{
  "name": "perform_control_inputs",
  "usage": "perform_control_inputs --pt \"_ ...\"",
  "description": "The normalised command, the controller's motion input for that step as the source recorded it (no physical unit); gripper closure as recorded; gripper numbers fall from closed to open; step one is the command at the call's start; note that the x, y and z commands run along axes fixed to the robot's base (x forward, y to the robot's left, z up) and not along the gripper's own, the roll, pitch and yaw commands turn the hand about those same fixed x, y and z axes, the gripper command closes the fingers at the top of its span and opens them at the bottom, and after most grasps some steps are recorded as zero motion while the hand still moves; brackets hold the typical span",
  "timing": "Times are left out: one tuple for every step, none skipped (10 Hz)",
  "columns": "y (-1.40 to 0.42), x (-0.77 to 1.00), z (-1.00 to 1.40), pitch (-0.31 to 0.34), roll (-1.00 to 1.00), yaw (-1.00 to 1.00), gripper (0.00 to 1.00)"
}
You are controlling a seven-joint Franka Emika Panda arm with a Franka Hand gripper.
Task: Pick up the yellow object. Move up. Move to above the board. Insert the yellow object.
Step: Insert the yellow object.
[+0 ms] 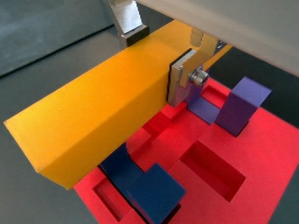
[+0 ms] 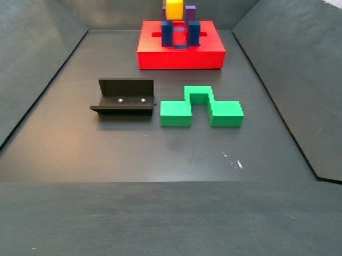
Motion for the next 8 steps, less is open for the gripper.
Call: perform_control_inputs --pt "-0.13 -0.07 -0.42 0.000 0.08 0.00 1.00" --pt "-0.17 -0.15 -0.34 0.000 0.06 0.00 1.00" --pt "-0.19 -0.19 -0.26 0.000 0.06 0.00 1.00" --pt "-0.18 -0.13 -0.20 0.000 0.04 0.00 1.00" --pt "-0.11 -0.15 -0.14 0.000 0.04 0.00 1.00" --pt "-0.03 -0.23 -0.05 0.001 0.01 -0.04 1.00" --pt "0.00 -0.19 -0.01 0.000 0.00 -0.04 1.00" --pt "0.00 -0.15 0.00 0.001 0.00 -0.04 1.00"
